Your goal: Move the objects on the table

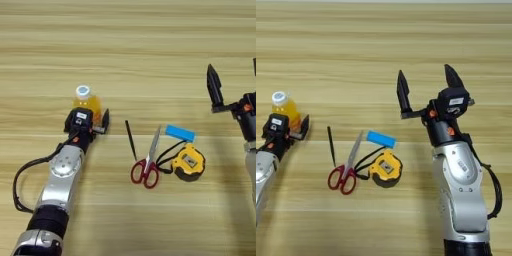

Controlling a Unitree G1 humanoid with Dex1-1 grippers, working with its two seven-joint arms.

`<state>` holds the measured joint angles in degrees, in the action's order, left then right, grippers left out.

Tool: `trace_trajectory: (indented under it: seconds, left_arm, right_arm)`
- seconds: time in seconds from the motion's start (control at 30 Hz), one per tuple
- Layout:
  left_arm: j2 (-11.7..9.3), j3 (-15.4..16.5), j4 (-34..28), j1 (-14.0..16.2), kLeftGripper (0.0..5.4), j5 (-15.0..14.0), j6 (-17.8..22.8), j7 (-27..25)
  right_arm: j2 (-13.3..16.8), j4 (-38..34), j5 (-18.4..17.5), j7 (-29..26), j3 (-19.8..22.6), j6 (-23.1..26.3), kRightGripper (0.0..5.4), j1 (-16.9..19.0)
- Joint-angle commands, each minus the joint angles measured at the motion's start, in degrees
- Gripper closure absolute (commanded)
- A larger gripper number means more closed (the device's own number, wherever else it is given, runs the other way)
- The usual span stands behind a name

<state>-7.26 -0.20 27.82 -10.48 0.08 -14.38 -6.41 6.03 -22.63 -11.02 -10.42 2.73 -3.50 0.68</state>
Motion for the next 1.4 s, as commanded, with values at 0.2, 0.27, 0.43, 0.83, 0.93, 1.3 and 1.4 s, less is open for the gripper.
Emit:
trace_trajectory:
  seconds: [0.2,0.27,0.43,0.83,0.93,1.3,1.4]
  left_arm:
    - [0.02,0.06,0.52,-1.13,0.05,0.85,0.47,1.14]
    - [-0.06,0.19,0.56,-1.18,0.02,0.88,0.49,1.39]
    - [-0.29,0.99,0.92,-1.35,0.02,0.78,0.70,2.72]
    - [-1.62,2.23,1.91,-1.59,1.85,2.04,0.68,5.12]
    - [-2.30,3.31,2.86,-2.01,1.93,2.08,0.74,5.79]
    - [-3.31,5.16,5.00,-2.81,1.93,2.07,0.81,6.65]
    - [-3.25,5.01,5.22,-2.94,1.93,2.35,0.94,6.66]
  right_arm:
    - [-0.02,0.64,0.19,-0.17,-0.10,-0.88,0.00,-0.21]
    - [-0.02,0.73,0.23,-0.17,-0.16,-1.04,0.00,-0.20]
    - [0.04,0.66,0.24,-0.22,-0.20,-1.06,0.00,-0.14]
    - [-0.10,0.41,0.40,-0.10,-0.48,-0.93,0.00,0.14]
    - [-0.11,0.28,0.46,-0.02,-0.60,-0.87,0.00,0.22]
    - [-0.06,0.24,0.51,0.05,-0.73,-0.85,0.00,0.41]
    - [-0.06,0.34,0.54,0.05,-0.74,-0.88,0.00,0.37]
